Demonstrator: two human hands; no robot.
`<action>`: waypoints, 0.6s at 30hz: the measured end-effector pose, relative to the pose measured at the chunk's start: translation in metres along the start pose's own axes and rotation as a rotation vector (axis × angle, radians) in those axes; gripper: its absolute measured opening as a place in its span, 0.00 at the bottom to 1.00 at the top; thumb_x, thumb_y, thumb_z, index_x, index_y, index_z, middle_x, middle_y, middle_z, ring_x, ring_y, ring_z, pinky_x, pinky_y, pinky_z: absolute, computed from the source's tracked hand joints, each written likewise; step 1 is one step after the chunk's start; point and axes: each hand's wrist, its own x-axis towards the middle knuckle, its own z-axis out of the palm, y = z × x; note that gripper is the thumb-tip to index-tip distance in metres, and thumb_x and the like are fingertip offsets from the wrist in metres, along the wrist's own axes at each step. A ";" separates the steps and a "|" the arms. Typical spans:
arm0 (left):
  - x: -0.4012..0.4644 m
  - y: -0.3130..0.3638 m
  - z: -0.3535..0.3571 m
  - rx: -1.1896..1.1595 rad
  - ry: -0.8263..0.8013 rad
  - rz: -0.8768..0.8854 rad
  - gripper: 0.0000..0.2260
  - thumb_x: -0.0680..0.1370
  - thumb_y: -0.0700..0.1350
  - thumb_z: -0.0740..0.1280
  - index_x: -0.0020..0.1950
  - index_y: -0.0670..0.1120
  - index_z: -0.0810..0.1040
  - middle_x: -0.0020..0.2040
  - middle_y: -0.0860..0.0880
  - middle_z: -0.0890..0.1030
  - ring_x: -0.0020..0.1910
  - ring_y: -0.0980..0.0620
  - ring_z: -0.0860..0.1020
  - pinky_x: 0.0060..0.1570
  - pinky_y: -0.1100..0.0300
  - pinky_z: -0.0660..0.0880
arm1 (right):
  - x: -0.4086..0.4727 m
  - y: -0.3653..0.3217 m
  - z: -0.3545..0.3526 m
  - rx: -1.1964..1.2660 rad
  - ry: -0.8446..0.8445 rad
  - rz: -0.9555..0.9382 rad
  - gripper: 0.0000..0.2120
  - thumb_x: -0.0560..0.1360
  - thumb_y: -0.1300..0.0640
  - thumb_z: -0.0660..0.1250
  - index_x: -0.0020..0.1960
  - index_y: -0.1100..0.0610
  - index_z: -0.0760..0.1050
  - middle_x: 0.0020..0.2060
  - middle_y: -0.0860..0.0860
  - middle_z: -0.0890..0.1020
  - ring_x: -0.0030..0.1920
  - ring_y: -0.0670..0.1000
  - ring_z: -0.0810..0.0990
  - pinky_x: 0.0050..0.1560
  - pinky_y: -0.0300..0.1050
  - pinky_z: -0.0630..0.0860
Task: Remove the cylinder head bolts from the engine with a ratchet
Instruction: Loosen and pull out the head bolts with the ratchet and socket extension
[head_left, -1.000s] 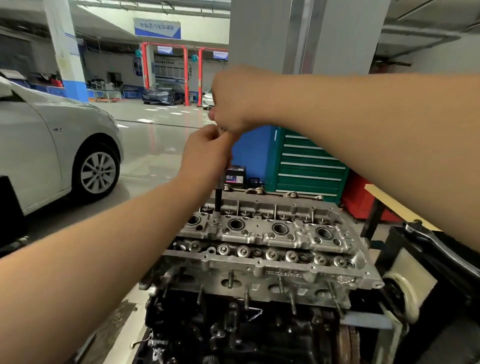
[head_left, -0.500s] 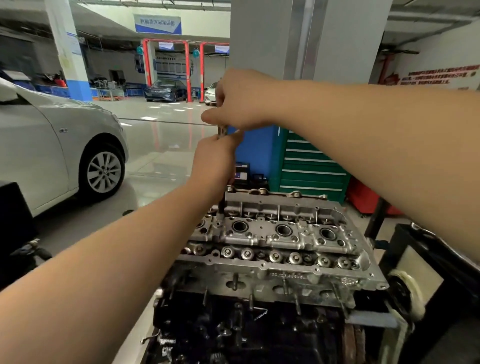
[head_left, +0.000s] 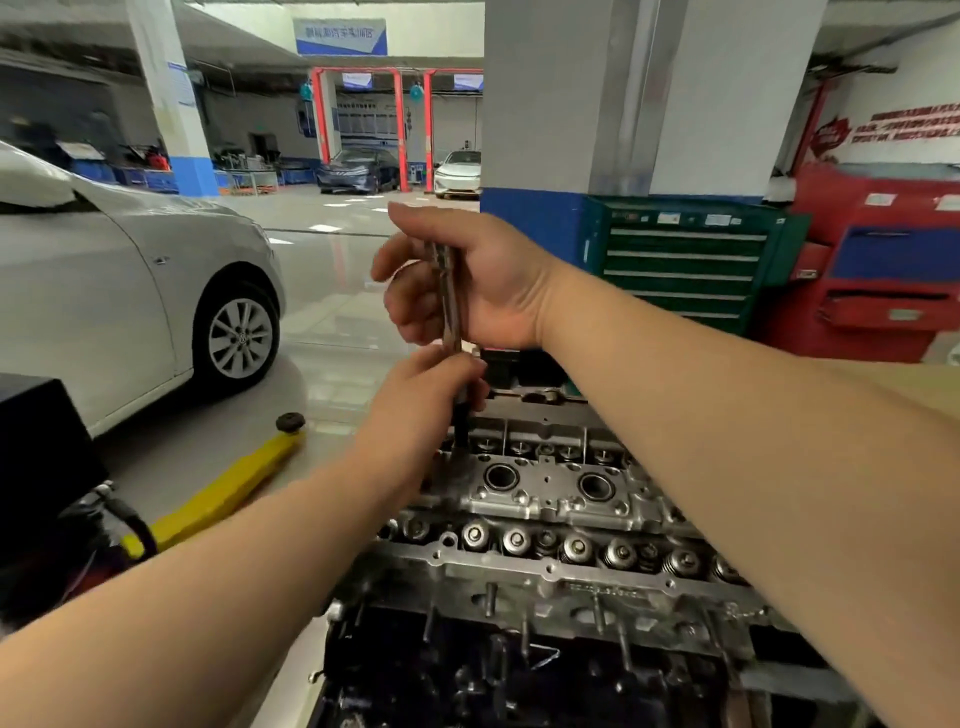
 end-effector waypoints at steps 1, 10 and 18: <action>-0.006 -0.005 0.004 0.022 0.044 -0.034 0.06 0.76 0.50 0.69 0.43 0.49 0.83 0.38 0.47 0.83 0.39 0.49 0.80 0.46 0.49 0.74 | 0.002 0.004 0.000 0.021 -0.021 0.005 0.23 0.83 0.45 0.60 0.38 0.60 0.79 0.29 0.57 0.79 0.30 0.56 0.77 0.35 0.46 0.74; 0.009 -0.017 0.040 0.270 0.434 0.071 0.10 0.80 0.36 0.61 0.38 0.41 0.72 0.32 0.48 0.74 0.31 0.50 0.69 0.27 0.66 0.68 | 0.007 0.019 0.024 -0.008 0.546 -0.175 0.26 0.79 0.51 0.60 0.23 0.49 0.62 0.21 0.47 0.62 0.23 0.51 0.57 0.28 0.41 0.58; 0.020 0.002 -0.007 0.160 -0.282 0.012 0.11 0.67 0.34 0.67 0.33 0.46 0.67 0.24 0.52 0.73 0.26 0.58 0.72 0.28 0.63 0.70 | 0.022 0.023 0.052 -0.132 1.075 -0.222 0.21 0.74 0.45 0.64 0.23 0.48 0.71 0.19 0.43 0.68 0.28 0.51 0.67 0.34 0.46 0.64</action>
